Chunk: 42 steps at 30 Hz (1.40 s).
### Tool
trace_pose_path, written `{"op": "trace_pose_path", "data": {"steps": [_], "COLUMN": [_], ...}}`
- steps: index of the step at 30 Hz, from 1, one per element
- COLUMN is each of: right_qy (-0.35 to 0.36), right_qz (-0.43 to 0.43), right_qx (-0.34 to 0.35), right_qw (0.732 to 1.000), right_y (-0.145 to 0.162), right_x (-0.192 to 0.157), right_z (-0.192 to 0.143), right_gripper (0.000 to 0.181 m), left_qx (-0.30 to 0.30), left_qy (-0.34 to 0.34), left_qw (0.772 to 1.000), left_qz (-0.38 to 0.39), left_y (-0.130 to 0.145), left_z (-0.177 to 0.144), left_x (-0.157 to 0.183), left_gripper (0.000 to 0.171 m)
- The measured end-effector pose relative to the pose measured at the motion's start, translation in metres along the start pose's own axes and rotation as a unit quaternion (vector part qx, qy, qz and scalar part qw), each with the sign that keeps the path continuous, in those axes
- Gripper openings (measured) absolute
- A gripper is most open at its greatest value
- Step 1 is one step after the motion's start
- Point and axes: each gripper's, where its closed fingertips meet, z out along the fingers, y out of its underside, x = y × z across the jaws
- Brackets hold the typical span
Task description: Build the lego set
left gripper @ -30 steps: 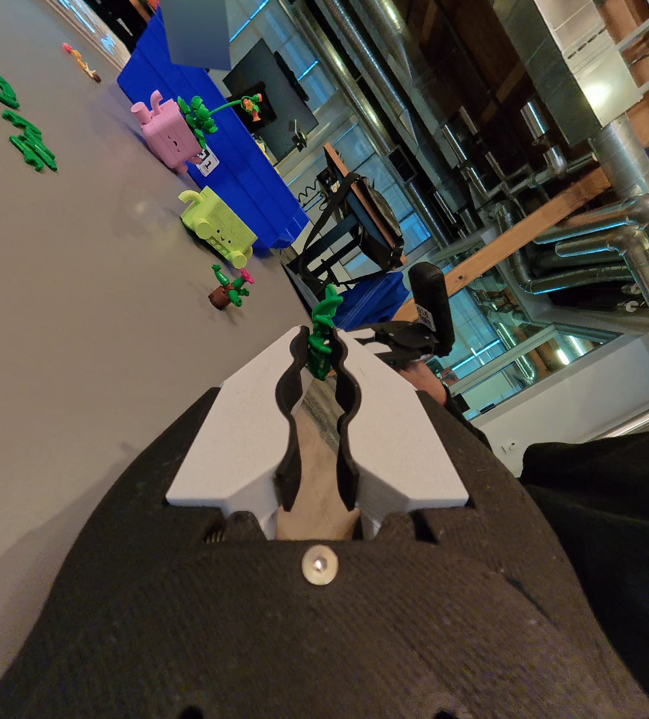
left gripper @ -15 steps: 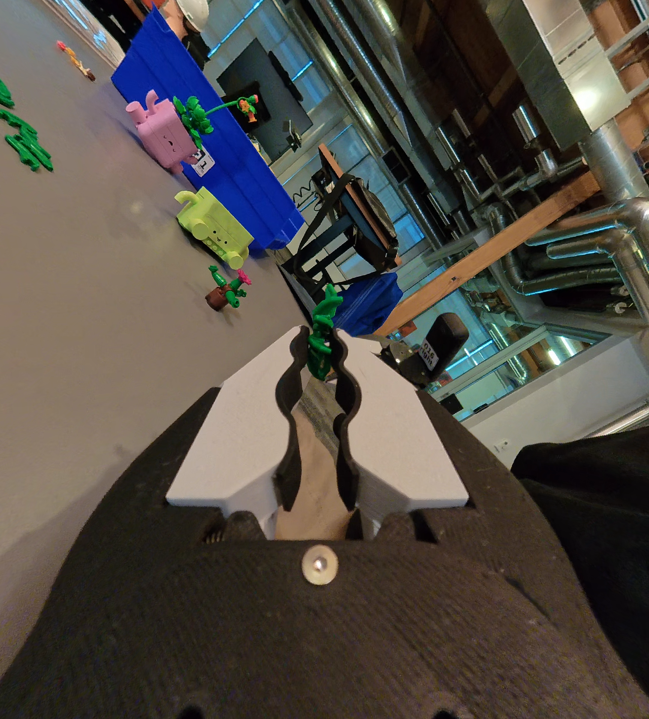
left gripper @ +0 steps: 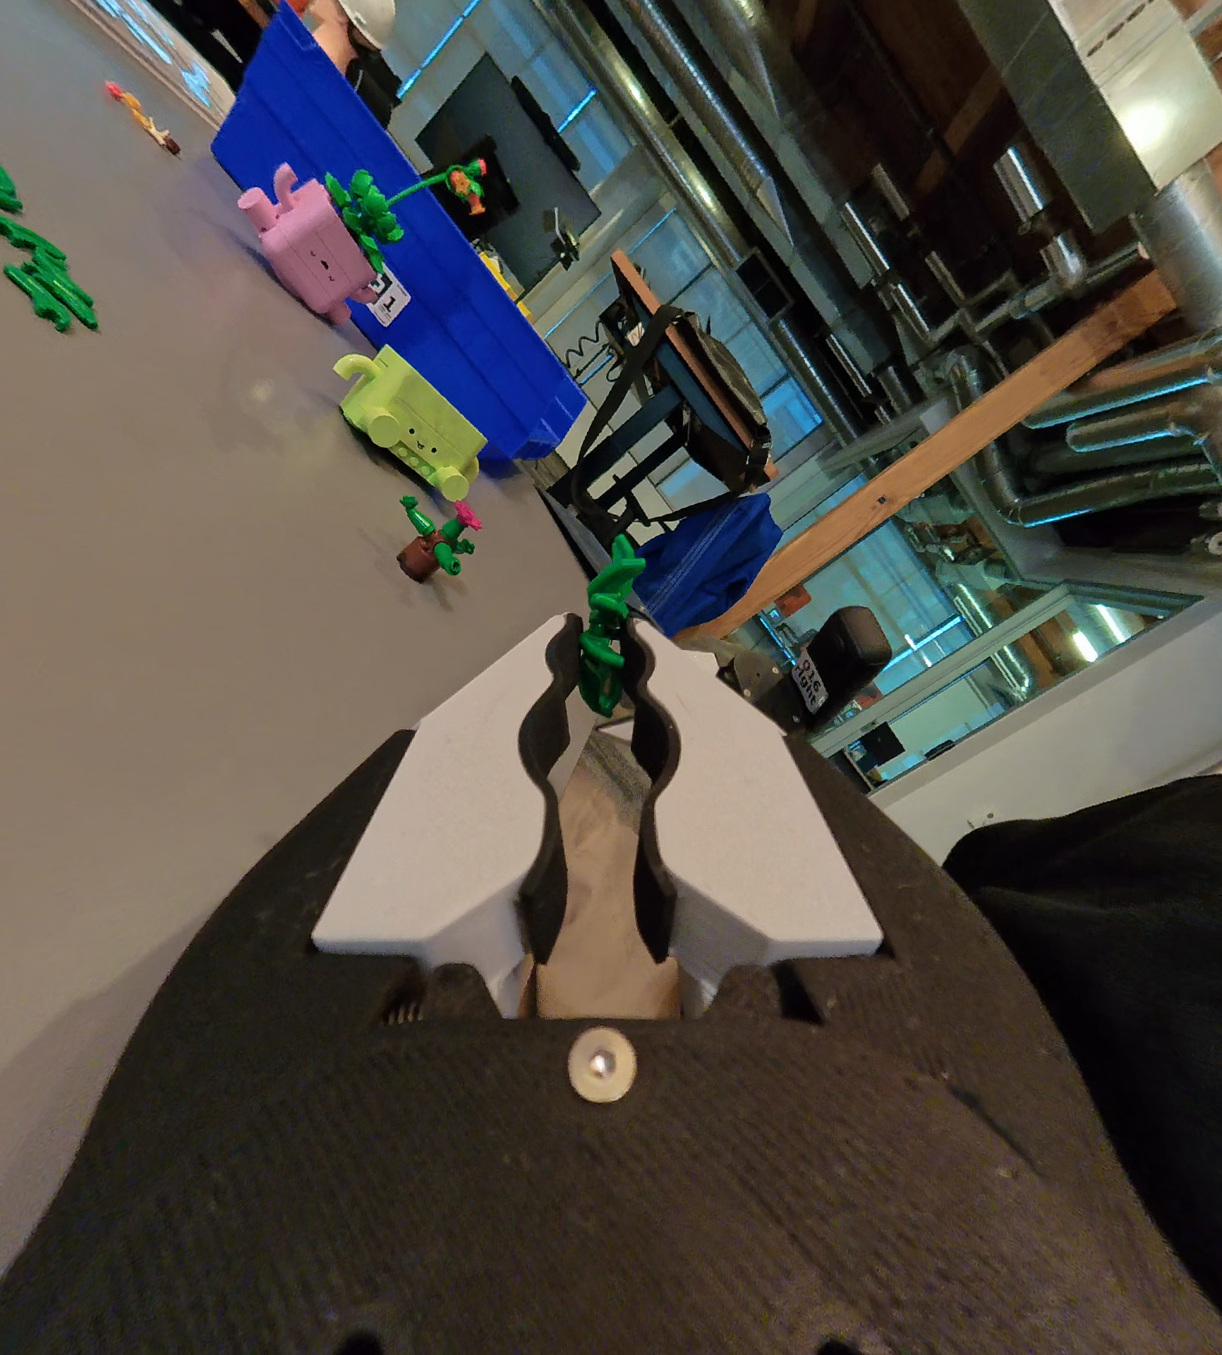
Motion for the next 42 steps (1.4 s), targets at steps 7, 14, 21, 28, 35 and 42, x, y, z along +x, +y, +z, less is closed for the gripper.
{"op": "trace_pose_path", "data": {"steps": [7, 14, 21, 28, 35, 42], "right_qy": [0.002, 0.053, 0.037, 0.015, 0.054, 0.096], "right_qz": [-0.018, -0.116, -0.135, -0.136, -0.153, -0.237], "right_qx": [0.017, -0.029, -0.014, -0.003, -0.01, -0.046], "right_qw": [1.0, 0.991, 0.99, 0.991, 0.987, 0.966], "right_y": [-0.002, 0.012, 0.004, 0.002, 0.001, 0.002], "right_x": [0.001, 0.008, -0.003, -0.01, -0.001, -0.004], "right_z": [-0.012, -0.01, -0.008, -0.008, -0.009, 0.0], "right_gripper": [0.034, 0.021, 0.009, 0.007, 0.026, 0.025], "left_qx": [-0.004, -0.012, -0.013, -0.012, -0.011, -0.012], "left_qy": [-0.013, -0.021, -0.016, -0.012, -0.011, -0.011], "left_qw": [1.0, 0.999, 0.999, 0.999, 1.0, 0.999], "left_qz": [0.024, 0.038, 0.035, 0.029, 0.027, 0.027], "left_y": [0.002, 0.005, 0.006, 0.005, 0.005, 0.005], "left_z": [0.004, 0.007, 0.006, 0.006, 0.006, 0.006], "left_x": [-0.003, -0.004, -0.003, -0.003, -0.002, -0.002], "left_gripper": [0.009, 0.009, 0.008, 0.009, 0.008, 0.008]}}
